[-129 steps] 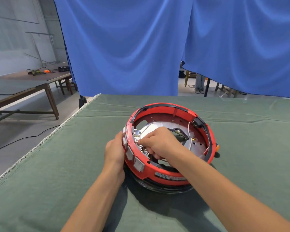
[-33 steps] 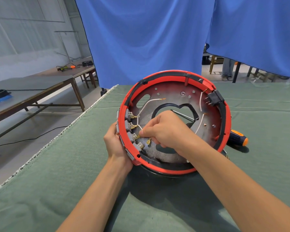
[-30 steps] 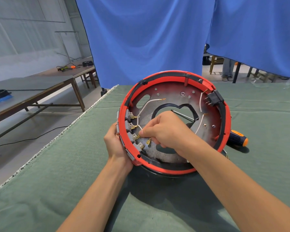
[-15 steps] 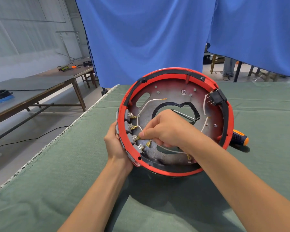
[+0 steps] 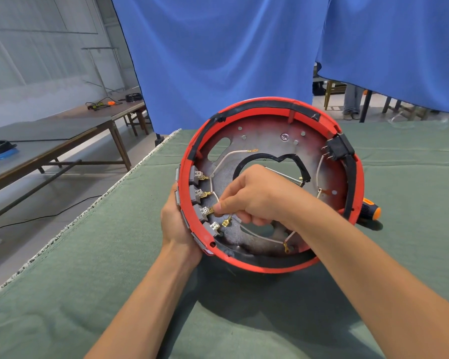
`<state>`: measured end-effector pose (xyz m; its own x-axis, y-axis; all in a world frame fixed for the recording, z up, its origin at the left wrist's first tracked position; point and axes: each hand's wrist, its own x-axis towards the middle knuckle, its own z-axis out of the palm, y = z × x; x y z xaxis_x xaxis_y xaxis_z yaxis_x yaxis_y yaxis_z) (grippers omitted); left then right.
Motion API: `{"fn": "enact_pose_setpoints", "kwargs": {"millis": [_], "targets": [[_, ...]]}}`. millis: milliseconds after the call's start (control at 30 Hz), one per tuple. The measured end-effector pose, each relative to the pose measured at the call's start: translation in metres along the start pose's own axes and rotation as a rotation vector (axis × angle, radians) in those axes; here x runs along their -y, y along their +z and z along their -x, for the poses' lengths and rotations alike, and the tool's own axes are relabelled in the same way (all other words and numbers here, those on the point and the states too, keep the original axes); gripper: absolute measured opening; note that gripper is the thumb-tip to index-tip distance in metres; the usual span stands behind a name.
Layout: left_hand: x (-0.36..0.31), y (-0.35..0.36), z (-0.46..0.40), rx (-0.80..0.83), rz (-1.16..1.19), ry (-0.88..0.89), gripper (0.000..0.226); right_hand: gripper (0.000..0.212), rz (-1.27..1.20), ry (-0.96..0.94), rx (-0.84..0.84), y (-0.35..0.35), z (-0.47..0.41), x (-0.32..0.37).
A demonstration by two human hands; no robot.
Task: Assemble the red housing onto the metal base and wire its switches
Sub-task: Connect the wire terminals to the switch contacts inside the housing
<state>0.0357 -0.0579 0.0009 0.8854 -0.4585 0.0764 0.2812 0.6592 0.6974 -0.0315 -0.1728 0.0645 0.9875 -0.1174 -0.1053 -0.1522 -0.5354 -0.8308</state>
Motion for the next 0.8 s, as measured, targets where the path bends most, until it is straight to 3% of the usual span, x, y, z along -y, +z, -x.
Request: {"fn": "enact_pose_setpoints", "kwargs": {"millis": [300, 467, 633, 800], "targets": [[0.001, -0.007, 0.0, 0.03, -0.068, -0.028, 0.058, 0.028, 0.07, 0.037, 0.027, -0.001, 0.005, 0.007], [0.006, -0.004, -0.002, 0.073, -0.052, -0.018, 0.037, 0.018, 0.006, 0.027, -0.041, -0.003, 0.005, 0.008], [0.008, -0.009, -0.004, 0.037, -0.055, 0.003, 0.052, 0.025, 0.108, 0.021, -0.057, -0.001, 0.004, 0.011], [0.007, -0.006, -0.002, -0.052, -0.102, 0.054, 0.04, 0.015, 0.273, -0.048, -0.13, 0.009, 0.001, 0.01]]}}
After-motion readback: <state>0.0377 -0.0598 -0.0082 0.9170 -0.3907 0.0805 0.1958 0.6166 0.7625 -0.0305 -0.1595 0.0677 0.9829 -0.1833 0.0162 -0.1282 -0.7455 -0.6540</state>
